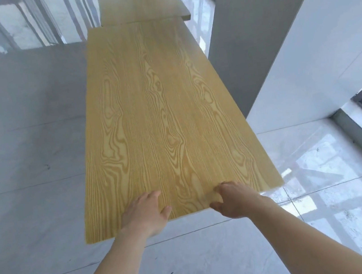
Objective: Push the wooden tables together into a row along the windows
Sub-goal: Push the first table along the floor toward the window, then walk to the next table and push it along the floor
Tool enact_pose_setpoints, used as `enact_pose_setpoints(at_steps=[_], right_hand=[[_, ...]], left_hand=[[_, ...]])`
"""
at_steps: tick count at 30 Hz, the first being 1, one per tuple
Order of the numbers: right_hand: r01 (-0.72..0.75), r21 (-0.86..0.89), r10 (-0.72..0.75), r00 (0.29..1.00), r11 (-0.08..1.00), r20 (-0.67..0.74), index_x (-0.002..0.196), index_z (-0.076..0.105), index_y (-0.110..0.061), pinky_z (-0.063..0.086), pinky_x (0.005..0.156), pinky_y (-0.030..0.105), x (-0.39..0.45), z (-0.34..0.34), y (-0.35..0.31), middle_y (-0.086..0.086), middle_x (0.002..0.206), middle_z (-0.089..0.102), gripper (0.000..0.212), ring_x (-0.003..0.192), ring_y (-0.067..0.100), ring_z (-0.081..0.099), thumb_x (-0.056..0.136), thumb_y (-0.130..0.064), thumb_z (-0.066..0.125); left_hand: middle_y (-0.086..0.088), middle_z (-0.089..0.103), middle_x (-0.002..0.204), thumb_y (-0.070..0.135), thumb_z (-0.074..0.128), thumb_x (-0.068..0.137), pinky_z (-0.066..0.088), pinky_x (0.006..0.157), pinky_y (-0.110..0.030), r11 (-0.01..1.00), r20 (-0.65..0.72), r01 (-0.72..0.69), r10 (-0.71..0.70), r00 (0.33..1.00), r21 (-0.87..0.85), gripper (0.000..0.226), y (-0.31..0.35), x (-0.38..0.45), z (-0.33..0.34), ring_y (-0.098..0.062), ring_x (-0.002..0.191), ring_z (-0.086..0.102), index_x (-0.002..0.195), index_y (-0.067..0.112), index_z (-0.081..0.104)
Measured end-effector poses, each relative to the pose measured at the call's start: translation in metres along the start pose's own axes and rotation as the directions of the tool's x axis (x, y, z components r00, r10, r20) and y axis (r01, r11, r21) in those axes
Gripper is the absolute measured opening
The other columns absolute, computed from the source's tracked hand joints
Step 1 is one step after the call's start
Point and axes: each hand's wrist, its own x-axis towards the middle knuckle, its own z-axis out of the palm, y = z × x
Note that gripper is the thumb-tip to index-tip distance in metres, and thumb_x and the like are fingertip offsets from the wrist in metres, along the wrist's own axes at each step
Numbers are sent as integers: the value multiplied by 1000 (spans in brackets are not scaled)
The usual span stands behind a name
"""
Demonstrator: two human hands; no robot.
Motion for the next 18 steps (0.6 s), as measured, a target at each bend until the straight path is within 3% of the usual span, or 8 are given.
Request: enact_pose_setpoints(at_steps=[6,11,18], right_hand=[[47,-26,-47,999,999,5,142,52,-17,47,102,44,-65,-60,-20,5,143,53,57,128,30,54,99,-54,49],[127,-36,-128,992,991,-13,142,52,-14,48,103,44,-93,-103,-52,7,142,56,57,127,30,56,100,-53,50],[249,-99,-255,966,963,-52,148,47,-16,48,104,44,-82,-152,-149,9,146,53,60,130,32,54,101,-52,50]], left_hand=[[6,43,156,61,45,98,42,107,-40,1000,41,10,-11,999,22,62,12,-77,-72,-20,141,43,153,34,36],[9,47,154,62,43,97,43,103,-38,998,-78,68,-68,995,-3,61,1,-124,-126,-19,139,47,151,34,40],[10,47,155,62,43,98,42,107,-35,984,-182,157,-171,968,-89,59,-84,-154,-178,-17,140,48,150,34,42]])
